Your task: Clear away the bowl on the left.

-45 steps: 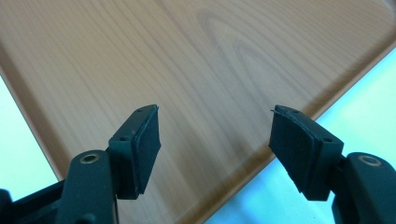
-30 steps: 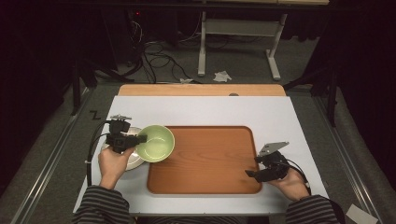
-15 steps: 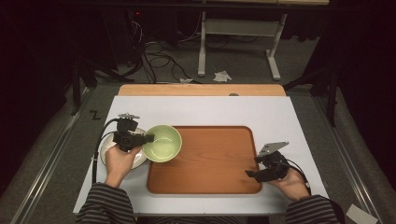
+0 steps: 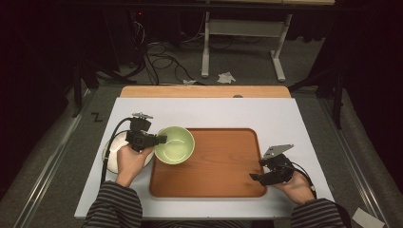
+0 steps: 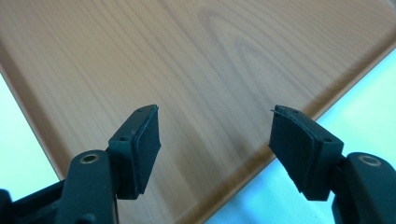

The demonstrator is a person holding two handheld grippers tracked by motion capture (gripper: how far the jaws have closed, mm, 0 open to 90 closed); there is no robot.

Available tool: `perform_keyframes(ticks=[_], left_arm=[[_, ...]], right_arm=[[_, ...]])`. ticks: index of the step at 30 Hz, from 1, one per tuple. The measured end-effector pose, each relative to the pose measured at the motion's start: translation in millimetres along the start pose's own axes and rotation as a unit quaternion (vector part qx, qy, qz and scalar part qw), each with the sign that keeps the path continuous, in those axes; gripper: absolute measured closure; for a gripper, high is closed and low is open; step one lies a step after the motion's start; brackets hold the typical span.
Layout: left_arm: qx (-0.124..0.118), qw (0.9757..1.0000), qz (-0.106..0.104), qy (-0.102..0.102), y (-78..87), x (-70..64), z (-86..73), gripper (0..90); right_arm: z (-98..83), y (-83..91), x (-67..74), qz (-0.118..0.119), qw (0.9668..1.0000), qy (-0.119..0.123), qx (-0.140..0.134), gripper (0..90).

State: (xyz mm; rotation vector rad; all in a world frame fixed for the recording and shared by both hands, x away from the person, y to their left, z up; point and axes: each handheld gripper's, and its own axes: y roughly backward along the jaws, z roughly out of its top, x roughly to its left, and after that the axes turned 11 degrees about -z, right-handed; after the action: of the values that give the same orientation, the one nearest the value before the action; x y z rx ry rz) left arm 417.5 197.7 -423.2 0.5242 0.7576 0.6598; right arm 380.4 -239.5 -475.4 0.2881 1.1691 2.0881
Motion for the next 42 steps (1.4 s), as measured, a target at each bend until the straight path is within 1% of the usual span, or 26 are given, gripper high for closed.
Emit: perform_keyframes(ticks=[10,14,16,23,25,28,34,36,37,42], left_arm=[[0.011,0.9997,-0.013,-0.015,-14.0,-10.4,9.4,82.9],[0.017,0.9994,-0.020,-0.022,-20.2,-15.0,11.7,82.9],[0.017,0.9993,-0.024,-0.020,-22.8,-16.4,12.9,82.9],[0.022,0.9990,-0.029,-0.024,-30.2,-19.6,15.4,82.9],[0.024,0.9989,-0.031,-0.025,-31.5,-20.6,16.1,82.9],[0.024,0.9988,-0.033,-0.025,-34.6,-21.5,17.6,82.9],[0.029,0.9986,-0.037,-0.025,-43.5,-23.0,19.1,82.9],[0.028,0.9985,-0.041,-0.021,-46.8,-23.9,19.8,82.9],[0.033,0.9983,-0.042,-0.024,-48.0,-23.7,20.5,82.9],[0.036,0.9982,-0.043,-0.022,-58.0,-25.5,22.1,82.8]], right_arm=[[0.1,0.3,0.1,-0.001,1.0000,-0.002,-0.002,35.1],[-0.1,0.5,0.2,-0.001,1.0000,0.004,-0.002,35.1],[0.0,0.1,0.4,0.001,1.0000,0.000,-0.003,35.1],[-0.1,0.2,0.6,0.000,1.0000,0.000,-0.002,35.1],[-0.1,0.3,0.1,0.000,1.0000,0.007,-0.003,35.1],[0.1,0.0,0.4,-0.001,1.0000,0.002,-0.002,35.1],[0.0,0.1,0.8,0.001,1.0000,0.003,-0.003,35.1],[0.1,0.3,0.4,0.001,1.0000,0.005,-0.004,35.1],[0.0,0.3,0.3,0.000,1.0000,0.003,-0.003,35.1],[0.0,0.6,0.3,0.000,1.0000,0.004,-0.004,35.1]])
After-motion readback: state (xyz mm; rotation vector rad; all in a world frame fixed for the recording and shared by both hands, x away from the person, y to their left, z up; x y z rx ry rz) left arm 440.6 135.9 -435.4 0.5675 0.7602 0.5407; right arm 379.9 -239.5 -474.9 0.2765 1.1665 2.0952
